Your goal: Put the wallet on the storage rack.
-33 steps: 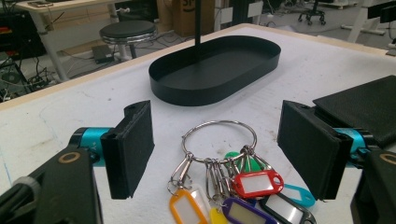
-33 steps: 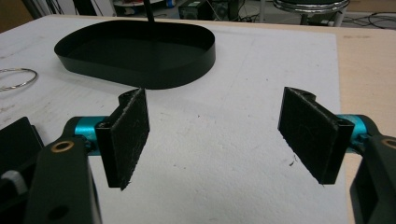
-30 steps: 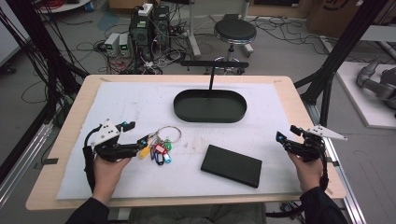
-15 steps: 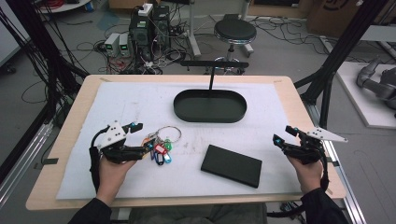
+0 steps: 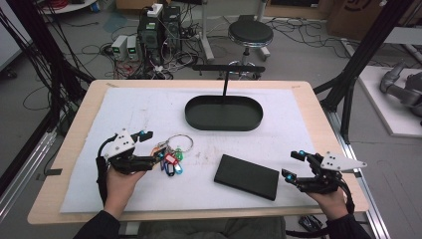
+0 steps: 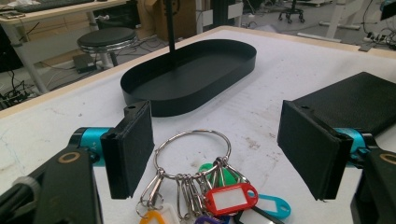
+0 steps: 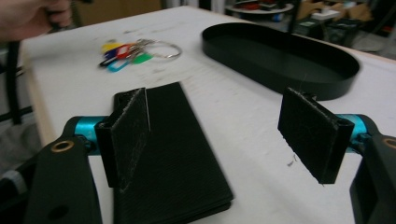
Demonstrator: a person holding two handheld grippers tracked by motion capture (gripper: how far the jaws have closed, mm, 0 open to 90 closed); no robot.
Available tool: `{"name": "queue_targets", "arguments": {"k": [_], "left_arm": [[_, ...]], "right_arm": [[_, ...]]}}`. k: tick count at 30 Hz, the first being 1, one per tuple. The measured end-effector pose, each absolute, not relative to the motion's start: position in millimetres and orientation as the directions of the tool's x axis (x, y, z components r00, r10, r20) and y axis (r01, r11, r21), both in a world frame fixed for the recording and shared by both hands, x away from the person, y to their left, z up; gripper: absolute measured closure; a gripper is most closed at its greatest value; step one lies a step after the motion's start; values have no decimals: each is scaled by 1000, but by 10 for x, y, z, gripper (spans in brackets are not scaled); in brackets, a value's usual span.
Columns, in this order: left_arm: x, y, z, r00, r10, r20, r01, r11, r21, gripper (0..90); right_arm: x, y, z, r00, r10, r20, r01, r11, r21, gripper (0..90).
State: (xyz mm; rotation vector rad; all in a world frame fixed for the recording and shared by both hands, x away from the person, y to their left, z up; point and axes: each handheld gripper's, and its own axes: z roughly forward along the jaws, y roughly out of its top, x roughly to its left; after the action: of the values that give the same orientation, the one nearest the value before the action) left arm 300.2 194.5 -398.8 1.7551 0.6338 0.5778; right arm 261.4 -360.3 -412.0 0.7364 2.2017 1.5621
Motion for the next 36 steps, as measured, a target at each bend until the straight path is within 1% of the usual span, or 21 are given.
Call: {"name": "queue_targets", "arguments": {"k": [3,6,9,14,15,17,18,19,24,32,33,36], "left_arm": [[2995,1945,-3989,732,678,61,125,-223,967,269],[2990,1951,-3985,732,678,64,124,-225,966,270],[2990,1952,-3990,732,679,61,127,-223,966,269],[2996,1943,-3999,733,678,59,130,-224,966,270],[2996,1938,-4001,733,678,57,131,-222,966,269],[2994,1933,-4006,734,677,58,132,-226,965,269],[2994,1933,-4006,734,677,58,132,-226,965,270],[2993,1935,-4007,736,675,59,131,-227,965,270],[2988,1946,-4013,734,677,54,134,-223,966,269],[2980,1960,-4021,732,680,51,138,-222,965,270],[2979,1962,-4024,731,681,49,140,-220,965,269],[2977,1965,-4028,730,682,42,144,-214,966,269]], "right_arm": [[2552,-3568,-4162,-837,548,12,208,298,932,263],[2512,-3548,-4185,-843,538,-7,199,324,925,271],[2426,-3514,-4221,-862,505,-37,184,379,907,324],[2374,-3463,-4290,-884,464,-54,175,437,883,354],[2359,-3419,-4333,-895,439,-78,161,482,862,376],[2345,-3369,-4373,-905,413,-107,140,526,839,391],[2345,-3369,-4373,-905,413,-107,140,526,839,391],[2331,-3318,-4410,-910,390,-139,118,565,817,405],[2321,-3252,-4454,-916,358,-183,80,608,790,437],[2340,-3169,-4527,-913,330,-241,52,680,732,431],[2338,-3157,-4533,-907,325,-269,36,693,720,454],[2329,-3148,-4544,-901,315,-299,12,706,708,457]]}}
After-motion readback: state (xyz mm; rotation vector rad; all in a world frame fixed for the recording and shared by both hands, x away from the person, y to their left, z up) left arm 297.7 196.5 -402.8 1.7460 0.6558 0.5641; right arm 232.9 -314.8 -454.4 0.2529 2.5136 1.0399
